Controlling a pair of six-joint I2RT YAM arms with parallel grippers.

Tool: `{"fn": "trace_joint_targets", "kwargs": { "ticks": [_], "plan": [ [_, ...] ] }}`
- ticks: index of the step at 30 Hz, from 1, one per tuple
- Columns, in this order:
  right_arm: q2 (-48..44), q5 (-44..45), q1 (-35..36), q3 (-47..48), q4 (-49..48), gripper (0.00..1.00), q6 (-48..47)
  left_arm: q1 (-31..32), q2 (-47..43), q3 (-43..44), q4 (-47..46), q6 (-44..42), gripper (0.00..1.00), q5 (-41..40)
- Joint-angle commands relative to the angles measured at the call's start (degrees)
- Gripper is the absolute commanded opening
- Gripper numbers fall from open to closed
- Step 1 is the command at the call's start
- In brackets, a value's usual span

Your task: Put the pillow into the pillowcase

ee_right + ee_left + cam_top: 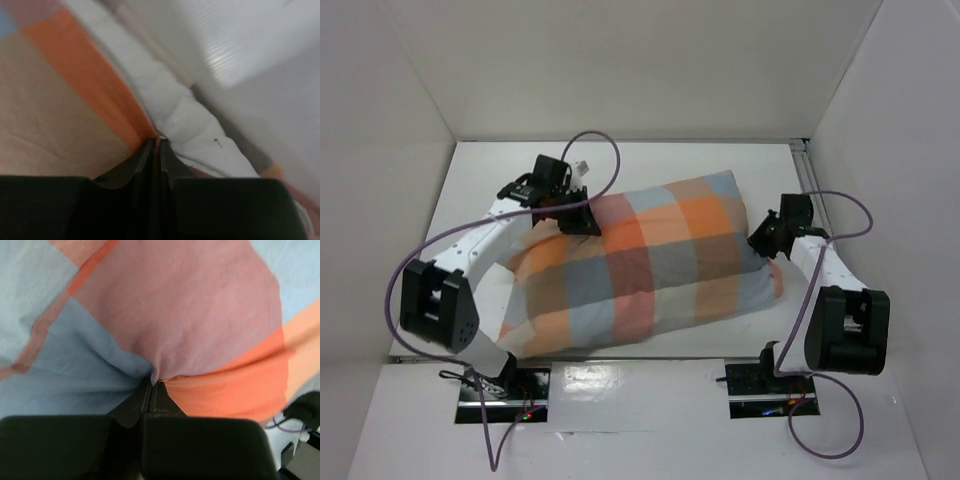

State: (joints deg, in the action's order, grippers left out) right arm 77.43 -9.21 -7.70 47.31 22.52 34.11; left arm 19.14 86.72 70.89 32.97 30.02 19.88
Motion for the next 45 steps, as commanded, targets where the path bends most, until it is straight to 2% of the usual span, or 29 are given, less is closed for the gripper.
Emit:
{"fn": "trace_joint_targets", "kwargs": {
  "ticks": [1, 3, 6, 8, 10, 11, 12, 13, 14, 16, 18, 20, 23, 24, 25, 26, 30, 33, 34, 36, 37, 39, 45],
  "plan": [
    [-0.8, -12.4, 5.2, -3.7, -7.1, 0.16, 0.3, -1.1, 5.9, 11.8, -3.9, -1.5, 0.00, -0.2],
    [-1.7, -16.0, 11.3, -5.0, -11.5, 0.10, 1.9, -1.7, 9.8, 18.0, 0.1, -2.2, 0.00, -2.9],
    [-3.1, -16.5, 21.9, -5.7, -15.2, 0.11, 2.5, -2.4, 11.7, 28.3, 4.4, -3.6, 0.03, -8.5],
    [-3.1, -14.6, 26.8, -3.6, -15.2, 0.11, 0.5, -2.4, 12.4, 34.2, 6.9, -4.9, 0.14, -12.8],
    [-5.5, -13.9, 27.7, -2.9, -13.5, 0.11, -1.2, -2.4, 10.9, 35.9, 7.6, -5.8, 0.26, -16.0],
    [-6.6, -14.4, 27.7, -2.9, -13.5, 0.14, -3.2, -2.4, 8.6, 35.9, 7.6, -6.5, 0.35, -18.2],
    [-8.6, -13.1, 27.7, -1.4, -10.5, 0.18, -3.9, -2.4, 7.4, 35.9, 7.6, -6.6, 0.51, -19.3],
    [-9.8, -11.3, 27.7, -1.4, -9.4, 0.29, -3.9, -1.9, 6.1, 35.9, 7.6, -6.6, 0.59, -20.8],
    [-11.1, -9.4, 25.9, -0.8, -8.7, 0.39, -4.6, -1.4, 4.7, 35.9, 7.6, -7.3, 0.66, -22.8],
    [-14.9, -6.8, 23.7, -0.8, -7.2, 0.62, -4.1, 0.3, 1.2, 35.4, 7.1, -8.0, 0.71, -22.8],
    [-17.5, -6.2, 19.8, -2.5, -7.2, 0.70, -2.7, 2.7, 0.6, 35.4, 8.6, -9.2, 0.70, -20.9],
    [-18.7, -5.6, 17.4, -4.0, -7.2, 0.68, -0.6, 5.5, 0.6, 34.0, 10.3, -9.9, 0.68, -20.3],
    [-20.3, -5.6, 13.4, -7.2, -6.5, 0.45, 3.3, 13.4, -0.8, 30.1, 10.8, -9.9, 0.65, -22.2],
    [-20.3, -5.6, 11.6, -8.1, -6.5, 0.41, 5.7, 16.0, -0.8, 27.9, 10.8, -9.9, 0.65, -24.3],
    [-20.3, -6.9, 10.5, -10.2, -6.5, 0.31, 6.4, 21.4, -0.8, 27.4, 10.8, -9.9, 0.65, -25.8],
    [-20.3, -8.8, 9.5, -11.4, -7.6, 0.29, 7.0, 24.3, 0.5, 26.8, 11.5, -9.9, 0.65, -27.3],
    [-20.3, -16.8, 4.3, -17.1, -9.5, 0.29, 8.2, 38.2, 6.7, 26.7, 15.7, -5.2, 0.71, -38.0],
    [-20.3, -18.0, 1.7, -18.2, -7.9, 0.37, 6.4, 46.3, 11.4, 27.8, 20.9, 0.8, 0.73, -45.7],
    [-20.3, -18.0, 1.1, -18.2, -7.9, 0.39, 5.9, 47.6, 14.4, 28.3, 22.7, 2.2, 0.75, -50.7],
    [-20.3, -18.8, 0.0, -18.2, -6.7, 0.45, 4.7, 49.8, 16.7, 28.3, 25.5, 5.4, 0.77, -54.3],
    [-20.3, -20.0, -0.7, -18.2, -6.7, 0.52, 3.9, 50.3, 17.4, 27.7, 25.6, 7.1, 0.77, -56.3],
    [-20.3, -20.6, -1.3, -18.8, -6.1, 0.56, 3.2, 52.0, 19.3, 27.1, 26.4, 9.3, 0.78, -58.8],
    [-19.2, -22.2, -2.9, -19.4, -6.8, 0.58, 1.9, 52.0, 26.2, 26.9, 28.4, 12.2, 0.76, -65.5]
  ]
}}
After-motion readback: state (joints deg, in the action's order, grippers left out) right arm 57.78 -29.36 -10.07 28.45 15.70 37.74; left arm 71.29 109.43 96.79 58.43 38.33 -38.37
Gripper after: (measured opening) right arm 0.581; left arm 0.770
